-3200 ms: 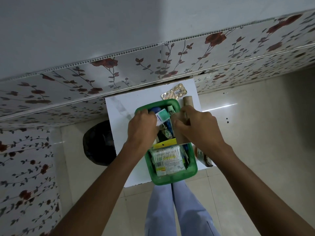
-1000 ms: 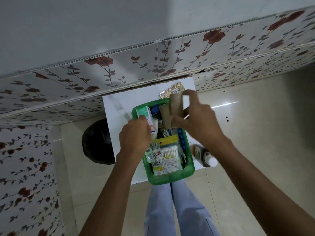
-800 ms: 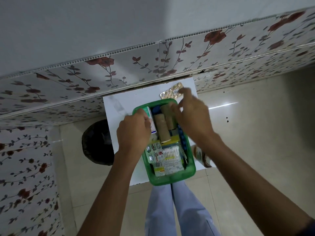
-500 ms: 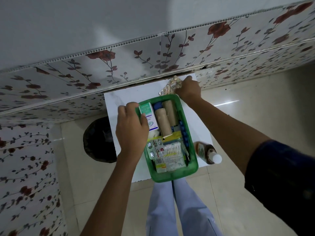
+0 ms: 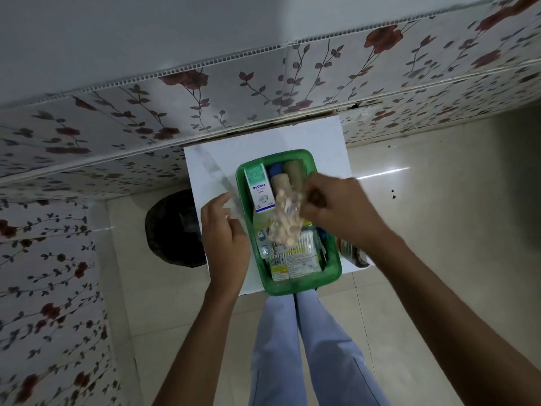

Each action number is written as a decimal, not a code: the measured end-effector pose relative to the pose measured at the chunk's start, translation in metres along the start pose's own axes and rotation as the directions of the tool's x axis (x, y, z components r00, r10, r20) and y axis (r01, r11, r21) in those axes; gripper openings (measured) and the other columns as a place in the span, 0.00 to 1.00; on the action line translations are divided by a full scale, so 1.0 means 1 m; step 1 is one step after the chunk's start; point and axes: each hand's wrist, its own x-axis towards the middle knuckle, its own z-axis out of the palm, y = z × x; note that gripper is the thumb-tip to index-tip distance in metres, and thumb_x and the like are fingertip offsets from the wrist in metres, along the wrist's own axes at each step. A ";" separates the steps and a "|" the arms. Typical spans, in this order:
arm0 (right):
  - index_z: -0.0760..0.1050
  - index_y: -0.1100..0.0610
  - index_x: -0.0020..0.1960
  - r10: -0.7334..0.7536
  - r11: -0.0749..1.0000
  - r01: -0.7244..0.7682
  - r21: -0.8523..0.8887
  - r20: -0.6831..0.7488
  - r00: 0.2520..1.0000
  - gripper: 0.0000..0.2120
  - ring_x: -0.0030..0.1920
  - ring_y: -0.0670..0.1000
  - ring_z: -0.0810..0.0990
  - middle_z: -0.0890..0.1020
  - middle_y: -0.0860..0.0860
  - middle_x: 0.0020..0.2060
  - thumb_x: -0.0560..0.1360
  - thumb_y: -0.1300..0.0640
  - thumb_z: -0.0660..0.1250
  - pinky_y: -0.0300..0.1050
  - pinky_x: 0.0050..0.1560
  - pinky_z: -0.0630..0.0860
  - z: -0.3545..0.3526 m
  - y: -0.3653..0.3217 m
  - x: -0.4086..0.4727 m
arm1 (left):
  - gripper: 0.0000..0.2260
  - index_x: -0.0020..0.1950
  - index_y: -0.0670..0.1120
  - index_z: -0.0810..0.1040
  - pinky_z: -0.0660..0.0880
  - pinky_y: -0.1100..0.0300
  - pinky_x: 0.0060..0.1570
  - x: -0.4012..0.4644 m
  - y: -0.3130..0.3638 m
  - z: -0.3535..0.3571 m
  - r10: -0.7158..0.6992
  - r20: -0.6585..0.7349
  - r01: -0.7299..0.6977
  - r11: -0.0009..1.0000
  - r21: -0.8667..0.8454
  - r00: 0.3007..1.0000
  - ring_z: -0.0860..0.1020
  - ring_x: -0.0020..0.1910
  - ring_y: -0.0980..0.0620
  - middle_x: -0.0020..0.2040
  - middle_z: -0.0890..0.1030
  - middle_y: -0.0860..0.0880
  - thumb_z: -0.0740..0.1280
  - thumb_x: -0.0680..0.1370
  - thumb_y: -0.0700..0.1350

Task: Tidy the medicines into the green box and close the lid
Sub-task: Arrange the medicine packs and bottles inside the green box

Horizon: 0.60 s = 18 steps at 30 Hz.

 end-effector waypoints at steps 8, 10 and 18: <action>0.74 0.60 0.58 -0.016 0.915 -0.029 -0.402 -0.108 0.994 0.14 0.50 0.60 0.77 0.80 0.59 0.50 0.73 0.60 0.63 0.50 0.48 0.74 0.006 0.015 -0.032 | 0.12 0.55 0.40 0.76 0.64 0.61 0.57 -0.021 -0.004 -0.004 0.263 0.094 -0.276 0.943 0.184 0.960 0.69 0.55 0.47 0.53 0.77 0.40 0.63 0.72 0.35; 0.71 0.58 0.62 0.143 0.838 -0.143 -0.526 -0.041 0.989 0.18 0.53 0.61 0.74 0.78 0.59 0.53 0.72 0.60 0.64 0.52 0.50 0.74 -0.009 0.027 -0.047 | 0.11 0.53 0.40 0.78 0.65 0.61 0.55 -0.030 -0.001 0.002 0.303 0.162 -0.331 0.925 0.188 0.939 0.68 0.53 0.48 0.50 0.78 0.40 0.65 0.71 0.34; 0.63 0.56 0.68 0.379 0.818 -0.234 -0.525 0.186 0.907 0.24 0.46 0.61 0.79 0.80 0.62 0.51 0.74 0.59 0.63 0.46 0.42 0.75 0.000 0.059 -0.062 | 0.14 0.52 0.42 0.78 0.64 0.66 0.52 -0.042 0.003 0.023 0.214 0.177 -0.239 0.962 0.135 0.961 0.69 0.53 0.48 0.50 0.77 0.42 0.60 0.71 0.32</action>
